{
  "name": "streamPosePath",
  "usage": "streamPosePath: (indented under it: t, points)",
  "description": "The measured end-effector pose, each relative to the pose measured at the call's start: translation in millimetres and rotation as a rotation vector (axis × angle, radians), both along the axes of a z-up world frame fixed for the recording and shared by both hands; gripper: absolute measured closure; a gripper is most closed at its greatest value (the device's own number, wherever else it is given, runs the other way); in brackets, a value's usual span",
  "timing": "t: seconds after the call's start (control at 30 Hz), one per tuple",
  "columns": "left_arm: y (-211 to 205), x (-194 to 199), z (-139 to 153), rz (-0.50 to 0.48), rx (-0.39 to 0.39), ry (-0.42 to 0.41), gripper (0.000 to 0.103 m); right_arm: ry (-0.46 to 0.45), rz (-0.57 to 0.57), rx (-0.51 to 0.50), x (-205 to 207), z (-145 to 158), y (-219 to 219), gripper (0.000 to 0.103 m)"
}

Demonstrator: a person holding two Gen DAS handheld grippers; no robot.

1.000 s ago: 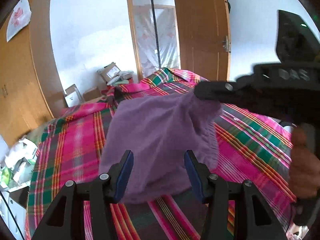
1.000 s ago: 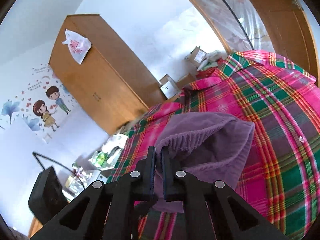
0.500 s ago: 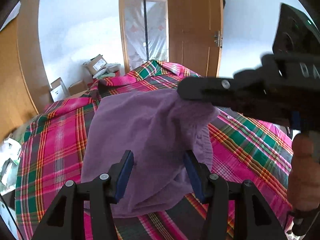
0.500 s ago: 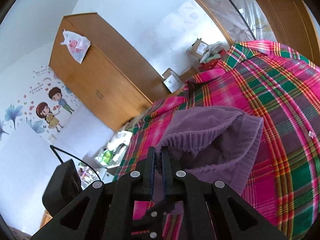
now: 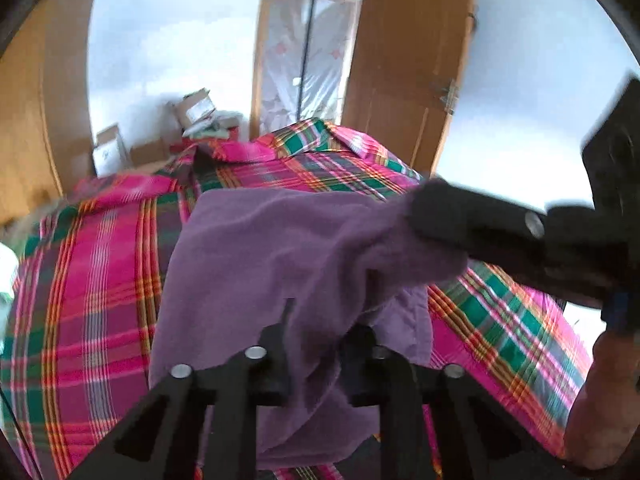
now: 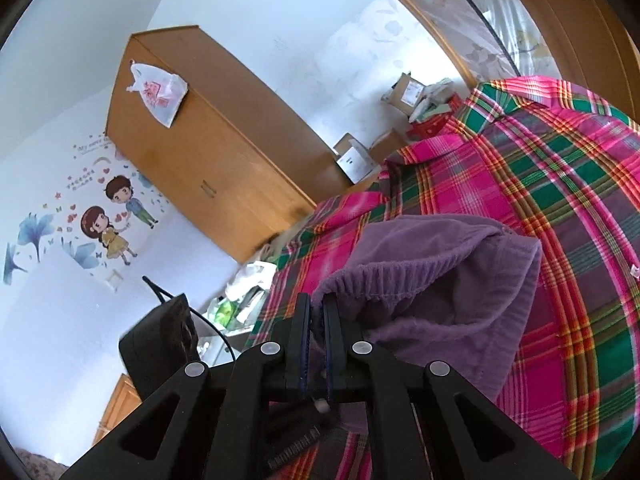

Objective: Fold clothes

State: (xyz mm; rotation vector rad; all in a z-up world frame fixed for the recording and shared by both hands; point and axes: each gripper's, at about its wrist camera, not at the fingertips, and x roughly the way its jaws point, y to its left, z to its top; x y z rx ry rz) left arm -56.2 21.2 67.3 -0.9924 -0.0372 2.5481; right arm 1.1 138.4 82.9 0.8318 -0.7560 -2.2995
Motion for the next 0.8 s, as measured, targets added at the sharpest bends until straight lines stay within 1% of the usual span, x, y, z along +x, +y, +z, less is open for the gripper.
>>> streamPosePath:
  t: [0.03,0.07,0.1,0.13,0.2,0.33,0.43,0.5,0.6,0.7,0.8]
  points:
    - [-4.8,-0.8,0.5,0.006,0.028,-0.009,0.095,-0.004,0.003,0.001,-0.4,-1.0,0.0,0.093]
    - [-11.1,-1.7,1.8,0.019,0.057,-0.016,0.096,-0.012,0.004,0.011,0.0,-2.7,-0.6,0.093]
    - [-17.4,-2.5,3.1,0.033,0.084,-0.022,0.096,-0.019,0.005,0.021,0.6,-4.4,-1.2,0.091]
    - [-23.8,-2.6,4.9,0.054,0.096,-0.020,0.097,-0.025,0.003,0.030,1.6,-5.8,-0.9,0.081]
    - [-34.3,-3.9,9.4,0.095,0.097,0.003,0.097,-0.039,-0.011,0.038,6.1,-11.8,3.4,0.068]
    - [-53.6,-7.6,15.6,0.148,0.111,0.014,0.097,-0.074,-0.057,0.084,14.4,-26.4,12.2,0.067]
    - [-71.1,-11.3,18.2,0.190,0.136,0.012,0.097,-0.140,-0.100,0.179,17.7,-45.8,15.0,0.061]
    - [-84.5,-14.1,19.7,0.222,0.151,0.014,0.097,-0.194,-0.126,0.237,19.2,-62.3,16.2,0.061]
    - [-99.1,-18.4,19.3,0.253,0.156,0.023,0.097,-0.231,-0.150,0.245,20.8,-77.1,20.1,0.059]
    - [-111.2,-18.5,18.0,0.280,0.153,0.025,0.097,-0.225,-0.160,0.193,22.2,-84.4,25.2,0.055]
    - [-123.8,-18.6,16.7,0.307,0.159,0.021,0.097,-0.234,-0.150,0.144,17.0,-87.1,25.9,0.055]
